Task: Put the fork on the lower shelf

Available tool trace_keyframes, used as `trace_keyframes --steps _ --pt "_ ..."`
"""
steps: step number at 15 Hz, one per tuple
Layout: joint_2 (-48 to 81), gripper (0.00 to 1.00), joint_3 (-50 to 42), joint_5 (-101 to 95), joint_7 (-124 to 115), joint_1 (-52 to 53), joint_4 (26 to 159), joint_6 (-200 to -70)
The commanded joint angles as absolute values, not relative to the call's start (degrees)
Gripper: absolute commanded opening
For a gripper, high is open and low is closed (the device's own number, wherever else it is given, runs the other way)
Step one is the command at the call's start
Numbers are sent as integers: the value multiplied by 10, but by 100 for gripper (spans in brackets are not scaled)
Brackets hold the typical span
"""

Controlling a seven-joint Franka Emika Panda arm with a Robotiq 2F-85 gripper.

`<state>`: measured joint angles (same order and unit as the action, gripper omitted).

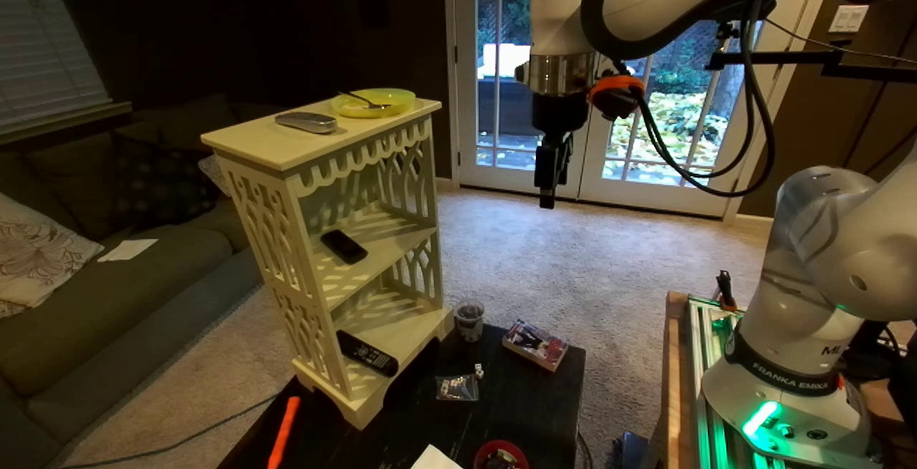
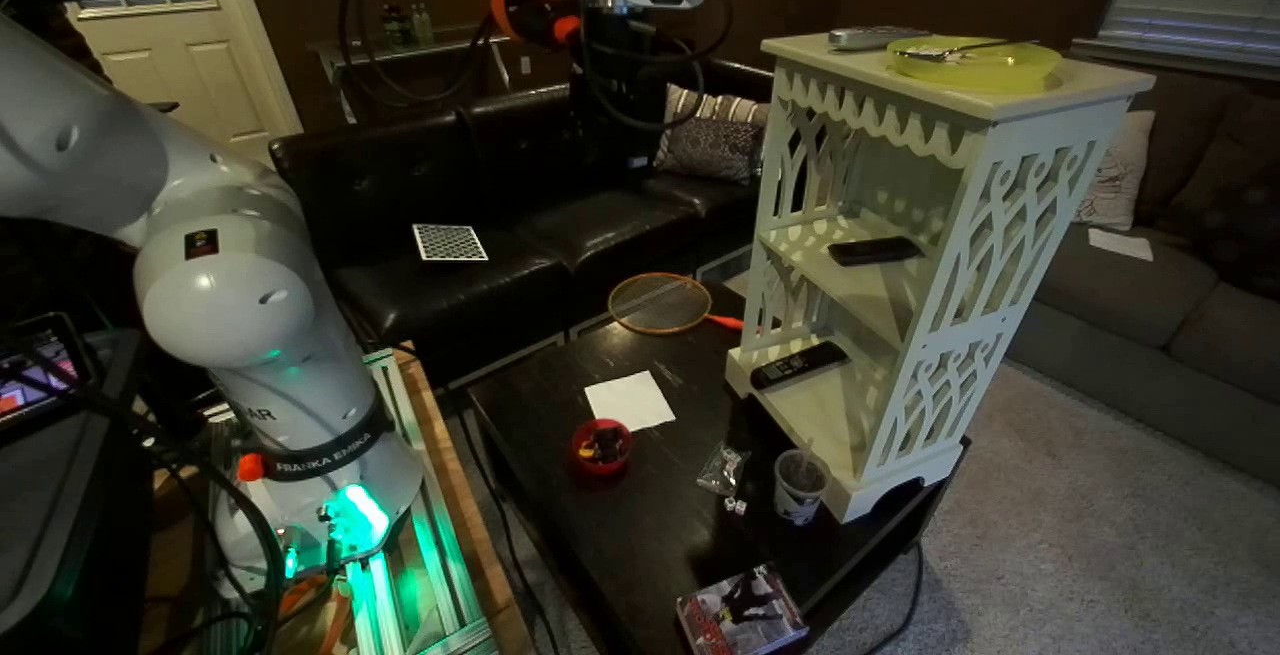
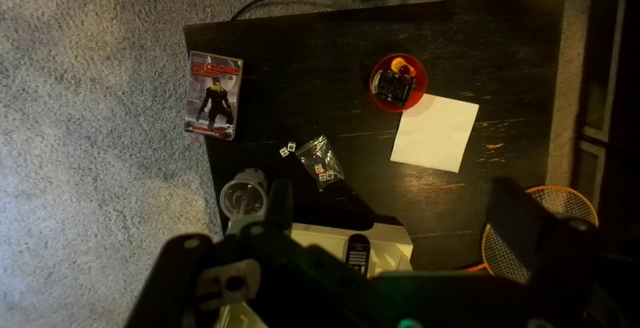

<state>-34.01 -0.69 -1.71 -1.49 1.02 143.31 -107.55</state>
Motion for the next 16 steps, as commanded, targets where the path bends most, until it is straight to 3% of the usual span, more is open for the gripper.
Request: trace_keyframes --steps 1,7,16 --pt "-340 100 -3 -15 -13 6 1432 -1074" --pt "-340 100 -3 -15 -13 6 1432 -1074" --pt "-291 100 44 -152 -123 -69 1332 -1288"
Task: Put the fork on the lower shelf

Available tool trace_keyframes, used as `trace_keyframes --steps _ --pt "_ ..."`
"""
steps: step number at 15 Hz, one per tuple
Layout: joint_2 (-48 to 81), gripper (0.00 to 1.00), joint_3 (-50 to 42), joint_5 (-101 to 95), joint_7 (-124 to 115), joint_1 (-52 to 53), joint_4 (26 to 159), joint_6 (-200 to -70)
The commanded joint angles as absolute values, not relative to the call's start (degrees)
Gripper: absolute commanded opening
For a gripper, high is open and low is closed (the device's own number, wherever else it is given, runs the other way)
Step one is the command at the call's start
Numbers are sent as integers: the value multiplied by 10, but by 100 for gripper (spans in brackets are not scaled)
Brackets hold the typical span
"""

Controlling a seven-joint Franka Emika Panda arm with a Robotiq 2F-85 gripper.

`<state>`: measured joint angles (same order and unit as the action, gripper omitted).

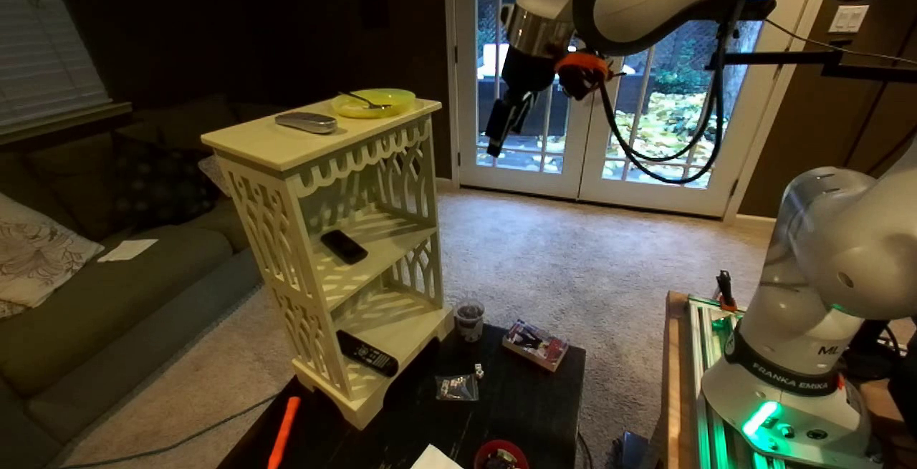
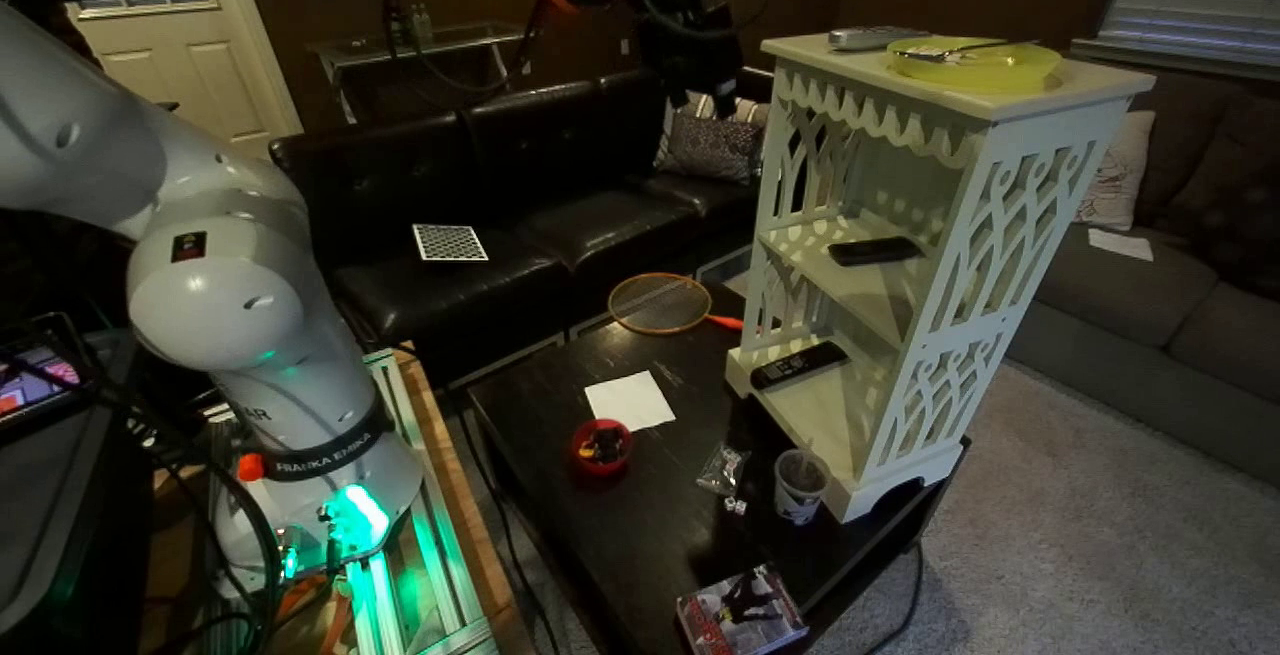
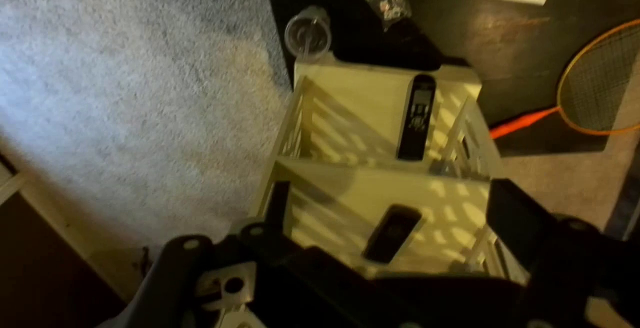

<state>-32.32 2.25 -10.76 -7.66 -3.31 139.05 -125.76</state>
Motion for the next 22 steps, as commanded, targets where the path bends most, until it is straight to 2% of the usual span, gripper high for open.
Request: trace_keyframes --steps 1,6,7,10,18,22 --pt "-278 100 49 -164 -138 -79 1304 -1291" --pt "-191 100 37 -137 -139 -82 1134 -1236" --pt "-244 100 36 -159 -148 -84 1216 -1276" --pt "-204 100 32 -155 -148 -78 1155 -1252" --pt "-151 100 41 -174 -195 -85 1107 -1250" --pt "-66 100 36 -164 -180 -74 1004 -1202"
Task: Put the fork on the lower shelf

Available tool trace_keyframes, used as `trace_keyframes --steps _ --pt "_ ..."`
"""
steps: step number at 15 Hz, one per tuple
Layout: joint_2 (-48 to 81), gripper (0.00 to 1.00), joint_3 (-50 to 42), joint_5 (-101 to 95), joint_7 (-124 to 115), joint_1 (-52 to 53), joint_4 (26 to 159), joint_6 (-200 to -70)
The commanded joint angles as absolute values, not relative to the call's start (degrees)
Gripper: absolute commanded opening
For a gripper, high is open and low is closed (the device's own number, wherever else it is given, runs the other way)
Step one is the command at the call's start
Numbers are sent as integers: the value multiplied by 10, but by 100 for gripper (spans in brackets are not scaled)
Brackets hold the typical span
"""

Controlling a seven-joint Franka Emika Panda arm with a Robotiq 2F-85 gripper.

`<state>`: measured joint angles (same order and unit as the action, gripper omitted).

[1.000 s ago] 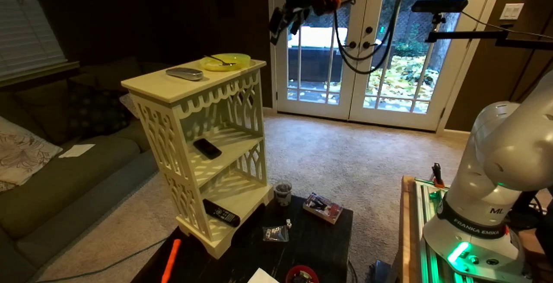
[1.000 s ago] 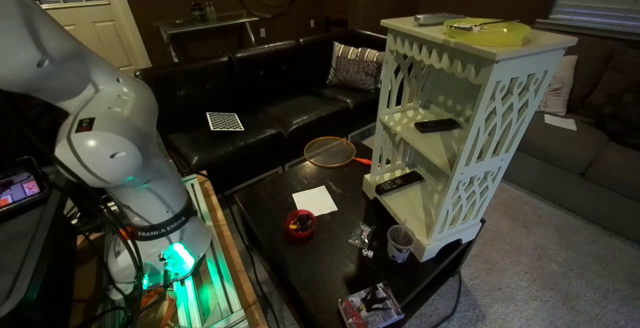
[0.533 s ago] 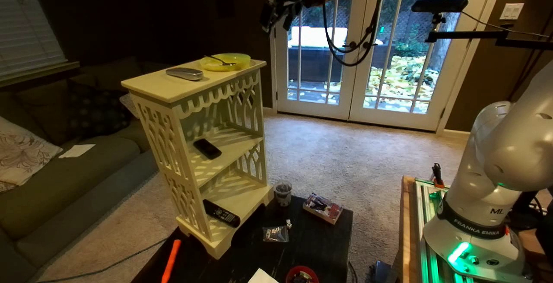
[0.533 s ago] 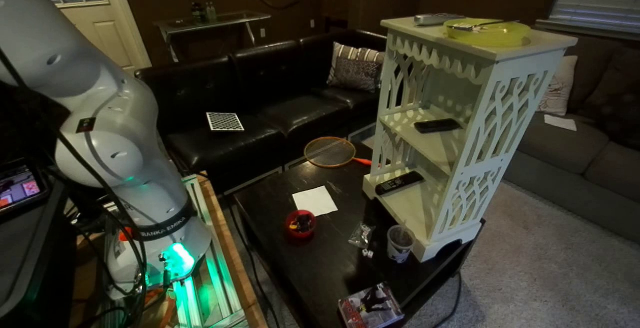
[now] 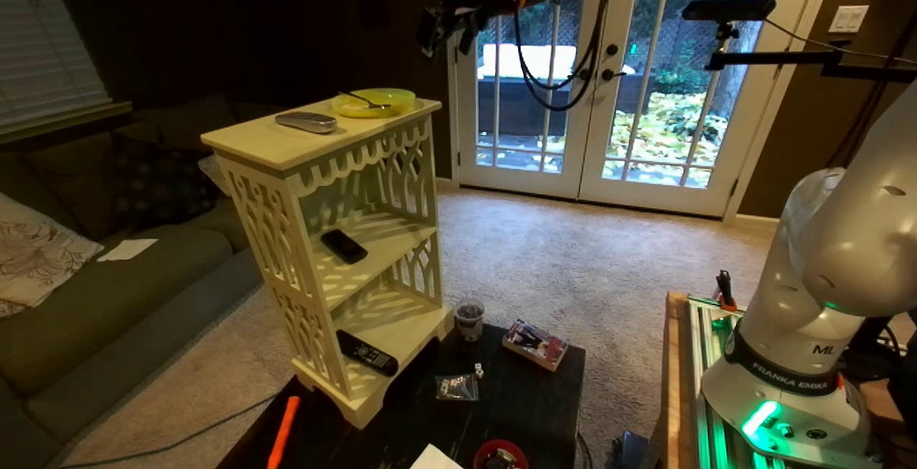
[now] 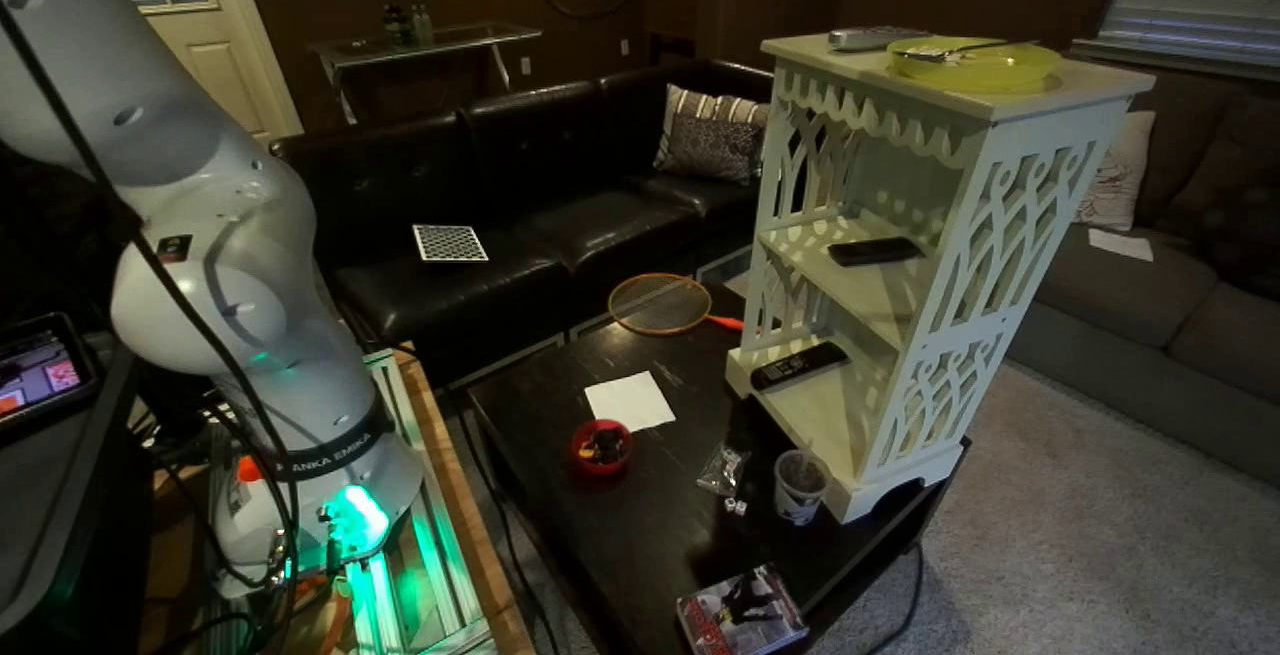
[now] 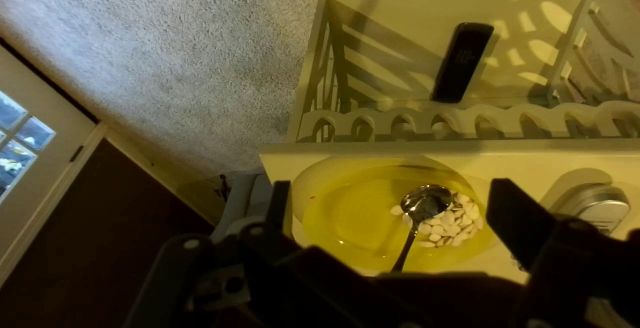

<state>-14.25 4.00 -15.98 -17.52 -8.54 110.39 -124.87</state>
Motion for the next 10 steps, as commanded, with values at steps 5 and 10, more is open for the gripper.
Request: trace_keyframes --steps 5,10 --pt "50 100 24 -175 -194 -55 853 -1176" --pt "161 100 7 -201 -164 -18 715 -1174"
